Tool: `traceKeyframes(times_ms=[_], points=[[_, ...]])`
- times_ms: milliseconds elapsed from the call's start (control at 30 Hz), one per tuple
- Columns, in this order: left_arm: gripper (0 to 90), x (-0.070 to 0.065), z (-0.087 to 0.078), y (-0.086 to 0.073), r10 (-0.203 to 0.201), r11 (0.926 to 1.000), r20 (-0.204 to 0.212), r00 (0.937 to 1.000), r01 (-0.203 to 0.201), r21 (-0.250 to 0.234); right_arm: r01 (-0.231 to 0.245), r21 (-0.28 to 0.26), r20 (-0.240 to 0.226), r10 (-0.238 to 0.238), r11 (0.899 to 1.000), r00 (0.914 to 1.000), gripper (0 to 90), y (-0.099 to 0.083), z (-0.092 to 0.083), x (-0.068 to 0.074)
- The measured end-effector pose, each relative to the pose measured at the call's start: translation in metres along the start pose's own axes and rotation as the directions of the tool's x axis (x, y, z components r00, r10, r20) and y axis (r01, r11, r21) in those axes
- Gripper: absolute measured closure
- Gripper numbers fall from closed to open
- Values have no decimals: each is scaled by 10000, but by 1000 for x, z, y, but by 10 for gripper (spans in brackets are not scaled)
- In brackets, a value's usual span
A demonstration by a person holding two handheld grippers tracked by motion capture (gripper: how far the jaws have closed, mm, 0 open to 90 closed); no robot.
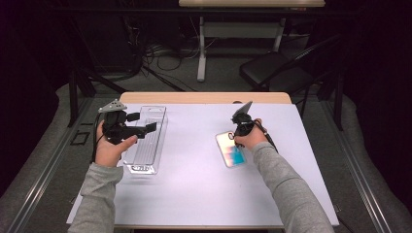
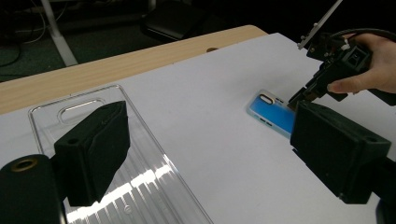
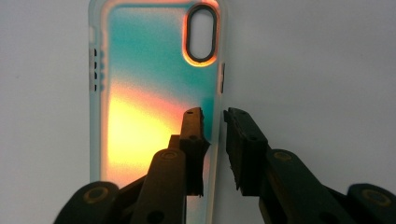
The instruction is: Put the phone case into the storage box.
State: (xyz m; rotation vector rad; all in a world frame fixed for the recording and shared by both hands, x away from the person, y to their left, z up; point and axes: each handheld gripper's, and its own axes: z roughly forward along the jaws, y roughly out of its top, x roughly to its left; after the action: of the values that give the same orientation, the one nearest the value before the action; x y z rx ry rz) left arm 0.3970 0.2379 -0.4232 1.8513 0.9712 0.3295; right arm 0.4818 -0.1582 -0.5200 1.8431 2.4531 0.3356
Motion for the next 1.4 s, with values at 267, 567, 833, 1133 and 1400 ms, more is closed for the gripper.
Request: traceKeyframes(times_ms=[267, 567, 833, 1133, 1400], points=[[122, 1, 0, 0, -31, 10000, -24, 10000, 31, 18, -120, 281, 113, 117, 9995, 9999, 789, 0, 3, 0], [122, 2, 0, -1, -87, 10000, -43, 10000, 87, 2, -243, 272, -53, 244, 9993, 9997, 801, -1, 5, 1], [122, 2, 0, -1, -93, 9999, -71, 9999, 93, 39, -336, 309, -6, 336, 9990, 9994, 826, -1, 5, 1], [129, 2, 0, -1, -92, 9999, -59, 9999, 93, 39, -206, 449, 285, 194, 9988, 9994, 868, -1, 4, 1], [129, 2, 0, -1, -121, 9999, -60, 9999, 121, 21, -311, 406, 179, 304, 9987, 9994, 872, -1, 5, 1]])
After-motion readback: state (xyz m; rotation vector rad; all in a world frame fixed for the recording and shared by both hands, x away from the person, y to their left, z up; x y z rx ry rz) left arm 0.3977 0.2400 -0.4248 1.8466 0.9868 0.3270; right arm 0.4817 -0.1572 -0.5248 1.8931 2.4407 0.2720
